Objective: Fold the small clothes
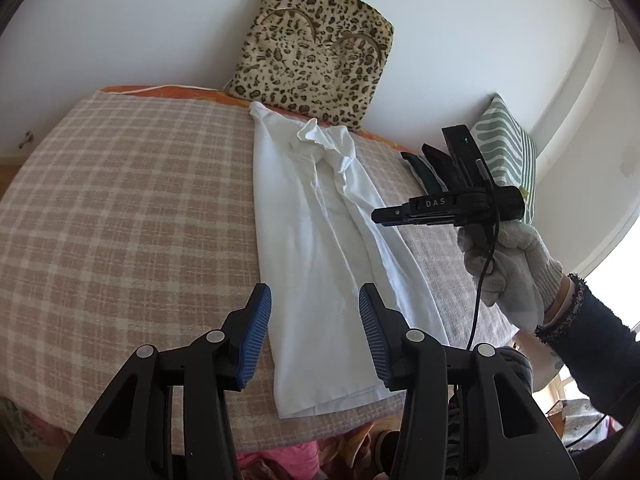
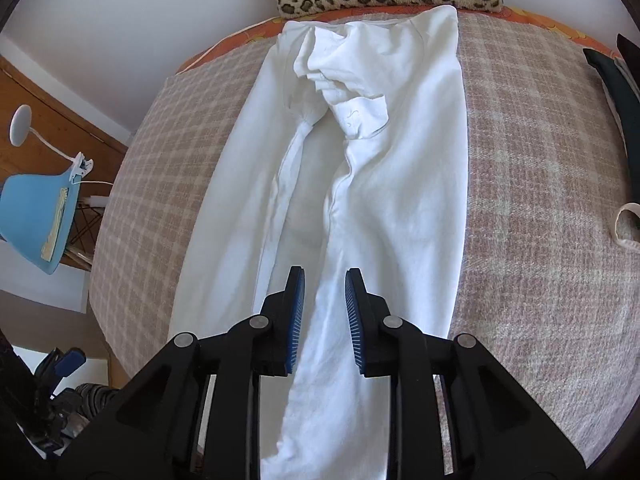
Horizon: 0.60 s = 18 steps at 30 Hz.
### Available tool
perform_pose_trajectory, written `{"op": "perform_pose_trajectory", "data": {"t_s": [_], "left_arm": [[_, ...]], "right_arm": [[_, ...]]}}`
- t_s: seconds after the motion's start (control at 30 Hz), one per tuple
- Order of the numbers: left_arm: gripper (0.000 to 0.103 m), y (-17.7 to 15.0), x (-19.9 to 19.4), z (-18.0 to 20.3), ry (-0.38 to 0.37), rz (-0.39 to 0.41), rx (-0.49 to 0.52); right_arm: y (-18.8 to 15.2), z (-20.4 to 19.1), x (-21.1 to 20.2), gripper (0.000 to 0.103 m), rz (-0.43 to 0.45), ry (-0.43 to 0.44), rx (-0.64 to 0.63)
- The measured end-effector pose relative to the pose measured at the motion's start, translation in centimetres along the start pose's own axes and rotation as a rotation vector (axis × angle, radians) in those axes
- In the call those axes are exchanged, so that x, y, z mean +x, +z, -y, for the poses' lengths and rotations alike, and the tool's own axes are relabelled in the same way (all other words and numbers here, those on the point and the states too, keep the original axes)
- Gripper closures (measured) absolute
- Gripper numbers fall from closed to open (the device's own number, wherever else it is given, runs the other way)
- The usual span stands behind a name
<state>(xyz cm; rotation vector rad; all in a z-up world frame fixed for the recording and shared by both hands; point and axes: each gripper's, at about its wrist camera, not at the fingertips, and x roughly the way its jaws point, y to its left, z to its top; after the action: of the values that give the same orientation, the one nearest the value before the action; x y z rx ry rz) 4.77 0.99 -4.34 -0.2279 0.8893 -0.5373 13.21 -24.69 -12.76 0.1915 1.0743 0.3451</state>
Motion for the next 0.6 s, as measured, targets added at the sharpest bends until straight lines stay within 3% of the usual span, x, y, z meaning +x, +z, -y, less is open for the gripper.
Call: {"op": "perform_pose_trajectory", "data": {"t_s": [0.2,0.3,0.47,0.6], "left_arm": [[0.059,-0.7,2.3,-0.5,-0.020,-0.090,-0.035],[0.059,-1.2,3.3,-0.5,-0.042,-0.141,-0.047],[0.059,-2.2,4.1,-0.9,-0.029,-0.204,-0.042],[0.059,-2.5,4.2,-1.4,-0.026,-0.219,-0.059]], "right_arm": [[-8.7,-4.0,-0.2,0.080,-0.107,0.041,-0.125],[-11.8,-5.5,0.4,0.080,-0.148,0.008,-0.157],[-13.8,-6.7,1.1,0.081,-0.136,-0.070,-0.222],[-13.7,-7.2,1.4,0.088,-0.125,-0.086,-0.243]]}}
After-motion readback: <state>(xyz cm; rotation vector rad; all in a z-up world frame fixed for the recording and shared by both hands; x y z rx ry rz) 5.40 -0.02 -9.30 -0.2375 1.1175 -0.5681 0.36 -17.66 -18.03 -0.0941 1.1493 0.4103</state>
